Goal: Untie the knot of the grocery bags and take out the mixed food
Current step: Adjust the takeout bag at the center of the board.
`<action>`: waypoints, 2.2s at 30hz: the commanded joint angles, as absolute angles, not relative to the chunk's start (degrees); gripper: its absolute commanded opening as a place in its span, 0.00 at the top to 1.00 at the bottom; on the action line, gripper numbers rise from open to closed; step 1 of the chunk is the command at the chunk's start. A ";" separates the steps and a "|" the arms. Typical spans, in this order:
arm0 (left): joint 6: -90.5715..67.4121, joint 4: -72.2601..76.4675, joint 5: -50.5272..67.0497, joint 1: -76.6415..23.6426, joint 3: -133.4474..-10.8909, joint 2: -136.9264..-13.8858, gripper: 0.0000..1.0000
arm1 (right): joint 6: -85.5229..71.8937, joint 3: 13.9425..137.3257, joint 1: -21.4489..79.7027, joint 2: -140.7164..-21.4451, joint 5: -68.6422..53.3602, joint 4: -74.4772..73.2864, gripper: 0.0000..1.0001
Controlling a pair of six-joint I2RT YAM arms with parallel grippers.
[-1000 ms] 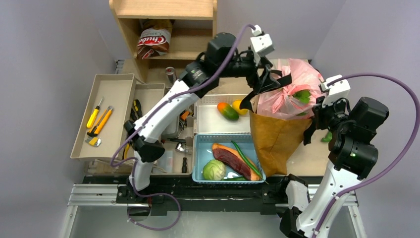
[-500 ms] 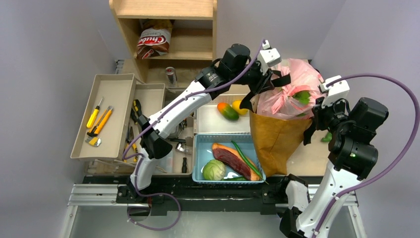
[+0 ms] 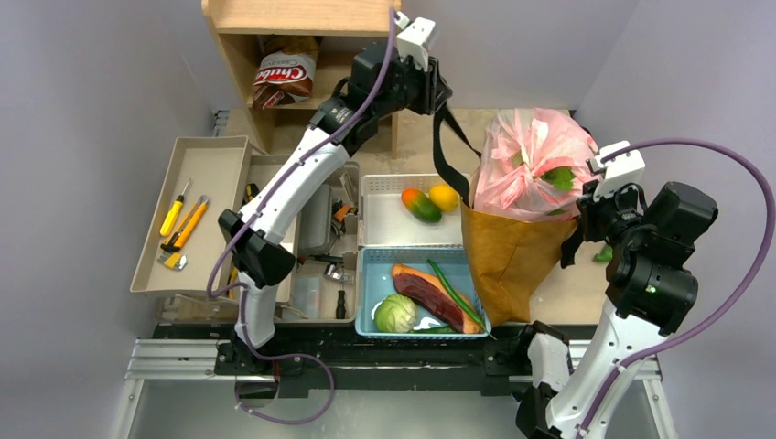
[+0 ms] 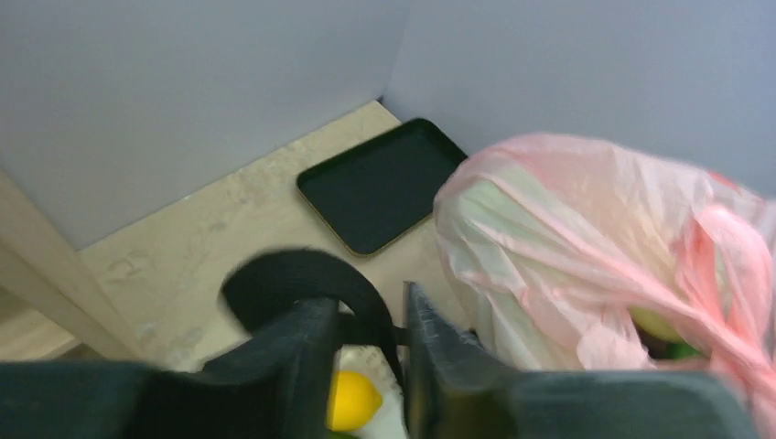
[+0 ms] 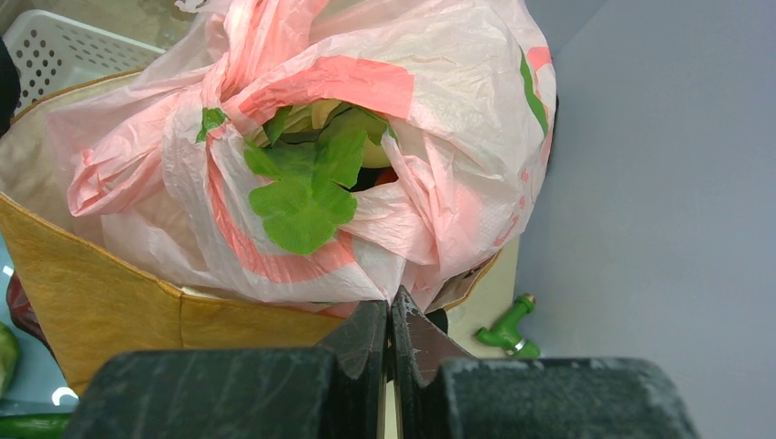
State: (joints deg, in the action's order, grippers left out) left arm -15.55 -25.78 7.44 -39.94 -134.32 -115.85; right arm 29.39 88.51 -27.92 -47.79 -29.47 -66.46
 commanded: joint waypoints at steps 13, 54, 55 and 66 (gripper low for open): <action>-19.06 -17.71 48.86 -47.94 -135.00 -114.44 0.00 | 28.43 90.79 -27.78 -47.46 -31.90 -63.28 1.00; -42.44 -3.21 42.77 -51.51 -127.05 -119.21 0.00 | 28.38 91.08 -26.06 -47.03 -32.10 -62.63 1.00; -42.17 -3.65 42.68 -51.84 -127.74 -119.88 0.00 | 28.42 91.01 -26.07 -47.02 -32.24 -62.86 1.00; -46.92 3.63 46.42 -55.42 -130.41 -122.68 0.17 | 28.87 90.27 -26.08 -46.77 -32.47 -63.94 1.00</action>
